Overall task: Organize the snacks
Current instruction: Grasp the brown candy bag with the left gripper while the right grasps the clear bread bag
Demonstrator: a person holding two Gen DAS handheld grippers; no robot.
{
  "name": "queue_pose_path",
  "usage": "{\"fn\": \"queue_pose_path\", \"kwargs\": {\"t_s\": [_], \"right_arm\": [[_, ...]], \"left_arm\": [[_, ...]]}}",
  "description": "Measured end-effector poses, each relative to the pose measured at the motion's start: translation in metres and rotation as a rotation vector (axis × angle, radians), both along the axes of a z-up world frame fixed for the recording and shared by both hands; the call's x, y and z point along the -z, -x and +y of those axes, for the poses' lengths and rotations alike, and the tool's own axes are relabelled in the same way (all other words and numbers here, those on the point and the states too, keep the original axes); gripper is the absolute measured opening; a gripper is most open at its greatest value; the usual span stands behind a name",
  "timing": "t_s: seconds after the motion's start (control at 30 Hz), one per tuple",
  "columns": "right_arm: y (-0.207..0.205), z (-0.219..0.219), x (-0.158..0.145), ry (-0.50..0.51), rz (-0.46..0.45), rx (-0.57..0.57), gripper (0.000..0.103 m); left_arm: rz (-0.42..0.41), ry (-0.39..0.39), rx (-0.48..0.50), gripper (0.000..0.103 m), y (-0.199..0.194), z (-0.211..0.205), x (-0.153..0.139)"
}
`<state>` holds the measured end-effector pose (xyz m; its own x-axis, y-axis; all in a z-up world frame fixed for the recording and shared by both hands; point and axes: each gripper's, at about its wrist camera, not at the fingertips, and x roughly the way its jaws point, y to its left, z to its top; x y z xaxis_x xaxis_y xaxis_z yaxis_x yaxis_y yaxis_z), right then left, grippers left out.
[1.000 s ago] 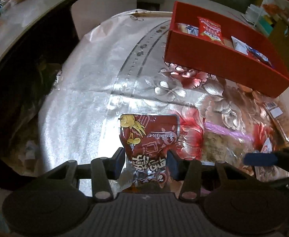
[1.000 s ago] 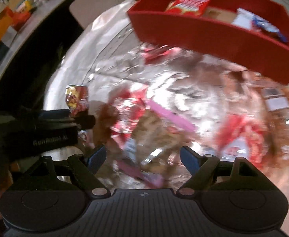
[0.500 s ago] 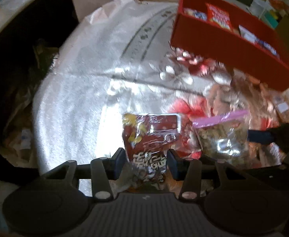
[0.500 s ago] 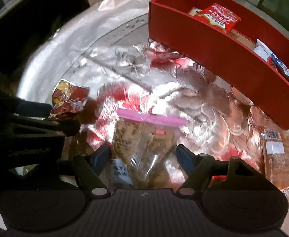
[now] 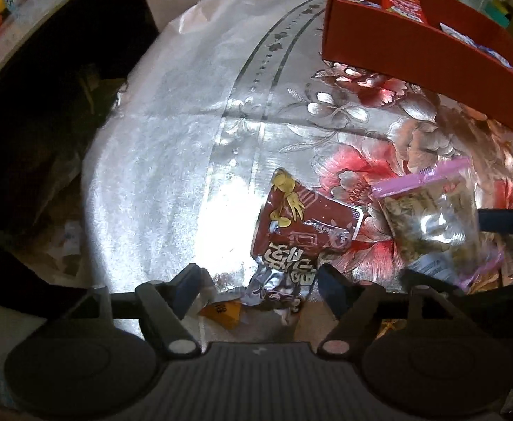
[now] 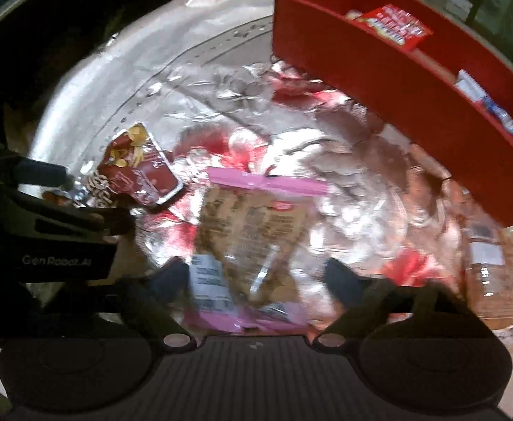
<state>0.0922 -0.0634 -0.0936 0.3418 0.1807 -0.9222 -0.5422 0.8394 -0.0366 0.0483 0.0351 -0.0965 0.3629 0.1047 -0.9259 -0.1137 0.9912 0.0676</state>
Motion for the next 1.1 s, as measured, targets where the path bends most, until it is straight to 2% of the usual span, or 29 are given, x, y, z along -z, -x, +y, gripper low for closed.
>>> {"fn": "queue_pose_path", "kwargs": {"t_s": [0.03,0.07,0.1,0.2,0.4,0.47,0.5,0.67,0.77,0.9,1.0,1.1], "right_arm": [[0.001,-0.002,-0.001,0.000,-0.009,0.001,0.079],[0.001,-0.004,-0.002,0.001,-0.017,0.002,0.073],[0.000,-0.006,-0.003,-0.005,-0.016,0.006,0.071],[-0.005,-0.017,-0.008,-0.029,-0.009,0.044,0.069],[-0.012,-0.036,-0.028,-0.099,-0.047,0.103,0.068],[-0.014,-0.042,-0.035,-0.127,-0.054,0.120,0.061],[-0.016,-0.046,-0.037,-0.141,-0.049,0.134,0.061],[-0.024,-0.055,-0.024,-0.124,0.008,0.174,0.061],[-0.023,-0.049,-0.014,-0.084,0.009,0.157,0.064],[-0.028,-0.041,-0.006,-0.051,0.000,0.161,0.075],[-0.029,-0.036,0.002,0.004,-0.027,0.157,0.094],[-0.035,-0.044,0.006,-0.018,-0.004,0.216,0.100]], "left_arm": [[-0.002,0.001,0.013,0.061,0.000,-0.002,-0.002],[-0.001,0.015,0.029,0.045,-0.001,-0.004,-0.003],[-0.002,0.041,0.050,0.033,-0.001,-0.006,-0.005],[-0.008,0.011,0.085,0.033,-0.002,-0.016,-0.005],[-0.077,0.081,0.064,0.033,-0.007,-0.014,-0.024],[-0.102,0.119,0.054,0.033,-0.010,-0.011,-0.032],[-0.108,0.126,0.050,0.033,-0.012,-0.011,-0.035],[-0.086,0.138,0.056,0.033,-0.018,-0.016,-0.030],[-0.056,0.125,0.070,0.033,-0.019,-0.020,-0.021],[-0.033,0.099,0.076,0.033,-0.019,-0.024,-0.012],[-0.019,0.076,0.079,0.032,-0.021,-0.027,-0.004],[-0.032,0.046,0.088,0.033,-0.021,-0.030,-0.004]]}}
